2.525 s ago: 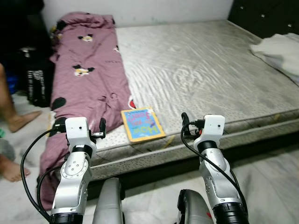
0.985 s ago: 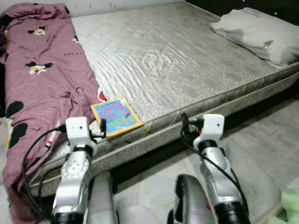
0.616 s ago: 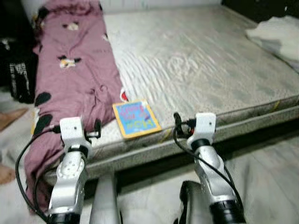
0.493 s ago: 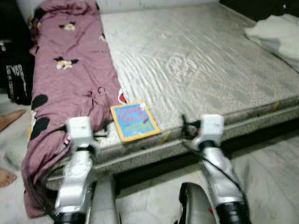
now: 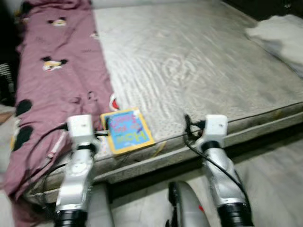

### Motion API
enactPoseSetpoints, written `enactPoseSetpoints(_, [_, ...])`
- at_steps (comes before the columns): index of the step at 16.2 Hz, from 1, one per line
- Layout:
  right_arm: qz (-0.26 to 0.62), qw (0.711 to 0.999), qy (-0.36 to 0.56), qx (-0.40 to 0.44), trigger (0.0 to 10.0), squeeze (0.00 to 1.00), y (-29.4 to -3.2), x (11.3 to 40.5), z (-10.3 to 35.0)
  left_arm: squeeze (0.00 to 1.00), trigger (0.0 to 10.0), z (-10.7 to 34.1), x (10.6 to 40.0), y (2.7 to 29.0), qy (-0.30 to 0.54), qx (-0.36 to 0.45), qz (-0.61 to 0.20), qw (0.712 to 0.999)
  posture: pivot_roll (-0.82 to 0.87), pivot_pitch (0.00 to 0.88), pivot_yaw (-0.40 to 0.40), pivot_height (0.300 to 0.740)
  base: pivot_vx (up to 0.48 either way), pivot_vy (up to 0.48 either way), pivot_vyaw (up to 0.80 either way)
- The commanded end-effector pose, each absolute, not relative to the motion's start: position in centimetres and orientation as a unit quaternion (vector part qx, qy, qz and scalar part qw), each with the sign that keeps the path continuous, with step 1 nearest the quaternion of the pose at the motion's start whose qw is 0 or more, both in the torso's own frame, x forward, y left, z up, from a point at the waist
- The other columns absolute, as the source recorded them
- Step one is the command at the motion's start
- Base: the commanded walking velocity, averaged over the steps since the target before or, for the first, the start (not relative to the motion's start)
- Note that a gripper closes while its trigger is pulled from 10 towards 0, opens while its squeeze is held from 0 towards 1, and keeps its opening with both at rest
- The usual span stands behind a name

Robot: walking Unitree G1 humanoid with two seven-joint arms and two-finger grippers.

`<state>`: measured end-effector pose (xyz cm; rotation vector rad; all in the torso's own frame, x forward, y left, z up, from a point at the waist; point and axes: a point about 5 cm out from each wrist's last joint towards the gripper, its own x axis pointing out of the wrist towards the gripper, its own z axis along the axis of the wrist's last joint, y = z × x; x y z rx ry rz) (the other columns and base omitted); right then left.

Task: Clean up the room

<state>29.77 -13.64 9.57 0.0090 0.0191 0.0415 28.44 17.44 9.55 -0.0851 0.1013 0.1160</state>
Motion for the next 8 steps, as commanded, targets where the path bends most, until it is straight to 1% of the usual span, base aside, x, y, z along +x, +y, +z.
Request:
enactPoseSetpoints(1, [0.015,1.0,0.014,0.005,10.0,0.0,-14.1,29.6,9.5,0.0,10.0,9.8,29.0,17.1,0.046,-0.057,0.063,0.995,0.01,0.069,-0.008,0.545,0.0,0.0,0.0])
enactPoseSetpoints(4, [0.006,1.0,0.011,-0.002,10.0,0.0,-14.9,29.0,9.8,0.0,10.0,9.1,29.5,16.7,0.064,-0.105,0.093,0.988,-0.02,0.081,-0.011,0.545,0.0,0.0,0.0])
enactPoseSetpoints(8, [-0.019,0.999,0.008,-0.037,10.0,0.0,-17.9,27.5,10.6,0.0,10.0,7.2,30.4,16.3,0.105,-0.126,0.103,0.981,-0.09,0.117,-0.022,0.545,0.0,0.0,0.0])
